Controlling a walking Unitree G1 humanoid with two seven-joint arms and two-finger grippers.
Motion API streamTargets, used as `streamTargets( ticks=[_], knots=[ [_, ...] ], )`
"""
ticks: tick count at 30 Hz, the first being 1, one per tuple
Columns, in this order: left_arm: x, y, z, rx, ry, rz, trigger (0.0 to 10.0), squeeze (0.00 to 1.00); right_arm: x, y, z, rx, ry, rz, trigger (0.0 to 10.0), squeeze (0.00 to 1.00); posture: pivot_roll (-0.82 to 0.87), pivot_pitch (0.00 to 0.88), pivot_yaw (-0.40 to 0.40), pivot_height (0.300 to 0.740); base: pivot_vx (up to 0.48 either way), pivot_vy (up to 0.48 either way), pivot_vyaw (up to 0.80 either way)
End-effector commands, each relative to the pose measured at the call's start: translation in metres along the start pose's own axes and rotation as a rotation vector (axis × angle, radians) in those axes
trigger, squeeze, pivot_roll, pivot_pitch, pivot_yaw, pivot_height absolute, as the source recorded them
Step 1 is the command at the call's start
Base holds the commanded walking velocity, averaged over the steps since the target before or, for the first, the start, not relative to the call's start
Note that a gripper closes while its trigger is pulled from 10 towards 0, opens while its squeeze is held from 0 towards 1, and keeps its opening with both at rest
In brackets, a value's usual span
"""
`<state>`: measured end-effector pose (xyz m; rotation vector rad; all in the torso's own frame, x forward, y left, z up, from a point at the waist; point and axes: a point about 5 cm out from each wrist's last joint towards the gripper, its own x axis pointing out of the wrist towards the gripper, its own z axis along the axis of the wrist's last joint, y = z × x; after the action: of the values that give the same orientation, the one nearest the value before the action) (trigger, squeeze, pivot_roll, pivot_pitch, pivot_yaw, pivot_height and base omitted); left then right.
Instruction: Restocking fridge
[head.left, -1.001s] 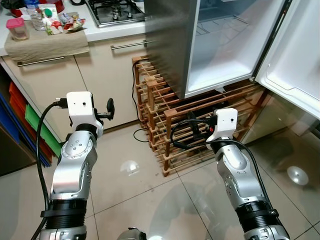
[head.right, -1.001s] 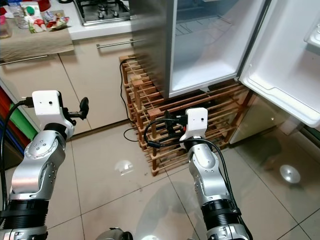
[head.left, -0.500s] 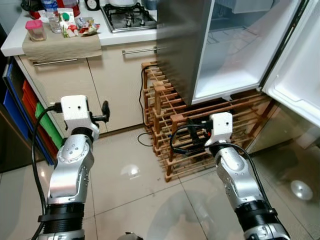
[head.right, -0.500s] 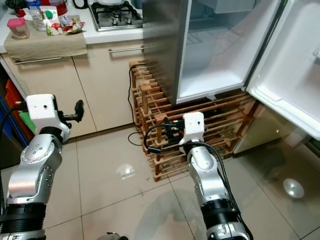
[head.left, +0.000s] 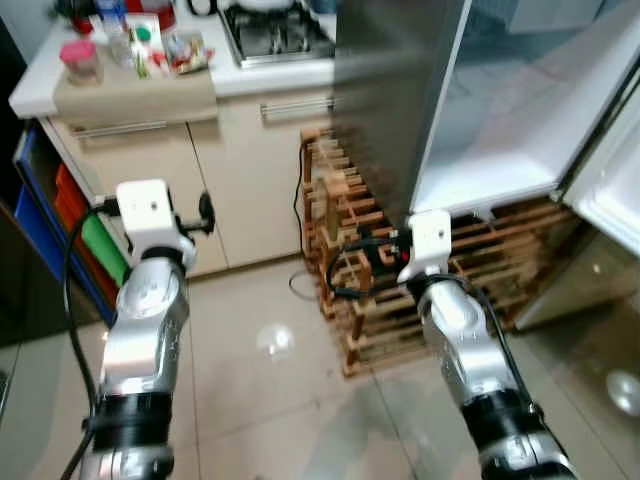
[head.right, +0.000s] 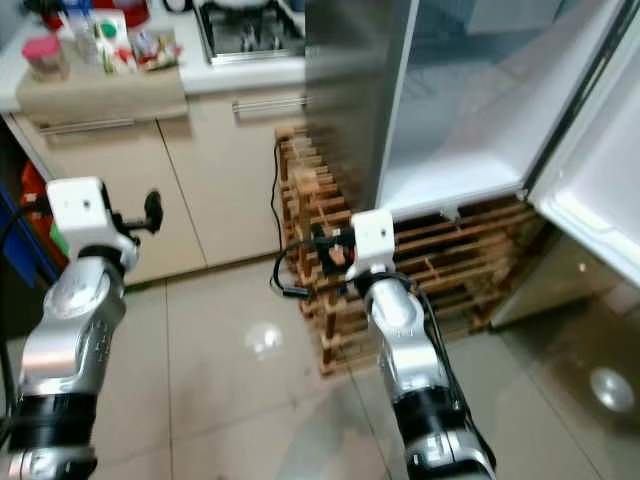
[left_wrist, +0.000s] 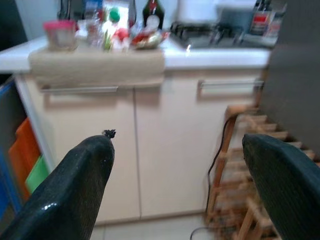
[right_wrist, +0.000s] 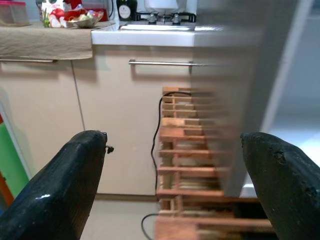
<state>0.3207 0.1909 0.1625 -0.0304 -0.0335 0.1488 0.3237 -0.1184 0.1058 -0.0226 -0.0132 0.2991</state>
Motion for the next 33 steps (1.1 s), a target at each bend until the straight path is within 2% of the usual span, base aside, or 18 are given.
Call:
streamTargets(
  ticks=[1, 14, 21, 22, 26, 30, 33],
  knots=[
    [0.002, -0.003, 0.003, 0.005, -0.008, -0.003, 10.0, 0.00, -0.002, -0.004, 0.000, 0.002, -0.005, -0.015, 10.0, 0.03, 0.00, 0.000, 0.038, 0.740, 0.435, 0.000, 0.00],
    [0.007, -0.005, 0.004, -0.022, -0.020, 0.023, 10.0, 0.00, 0.000, -0.003, 0.009, 0.003, -0.039, -0.006, 10.0, 0.04, -0.03, 0.000, 0.047, 0.740, 0.435, 0.000, 0.03],
    [0.008, -0.003, 0.002, -0.017, -0.009, 0.037, 10.0, 0.00, 0.001, -0.001, 0.011, -0.009, -0.047, 0.010, 10.0, 0.05, -0.03, 0.000, 0.048, 0.740, 0.376, 0.295, 0.00],
    [0.008, -0.004, 0.002, -0.026, -0.007, 0.036, 10.0, 0.00, 0.002, 0.000, 0.012, -0.008, -0.047, 0.019, 10.0, 0.09, -0.02, 0.000, 0.049, 0.740, 0.000, 0.480, 0.00],
    [0.006, -0.006, 0.005, -0.059, -0.015, 0.020, 10.0, 0.00, 0.003, 0.004, 0.011, 0.024, -0.043, 0.028, 10.0, 0.09, -0.02, 0.000, 0.053, 0.740, 0.000, 0.472, 0.00],
    [0.006, -0.007, 0.003, -0.049, -0.015, 0.021, 10.0, 0.00, 0.003, 0.004, 0.007, 0.047, -0.021, 0.024, 10.0, 0.03, -0.02, 0.000, 0.052, 0.740, 0.000, 0.458, 0.00],
    [0.005, -0.009, 0.002, -0.036, -0.017, 0.020, 10.0, 0.00, 0.003, 0.004, 0.008, 0.025, -0.032, 0.029, 10.0, 0.04, -0.02, 0.000, 0.049, 0.740, 0.000, 0.446, 0.24]
  ],
)
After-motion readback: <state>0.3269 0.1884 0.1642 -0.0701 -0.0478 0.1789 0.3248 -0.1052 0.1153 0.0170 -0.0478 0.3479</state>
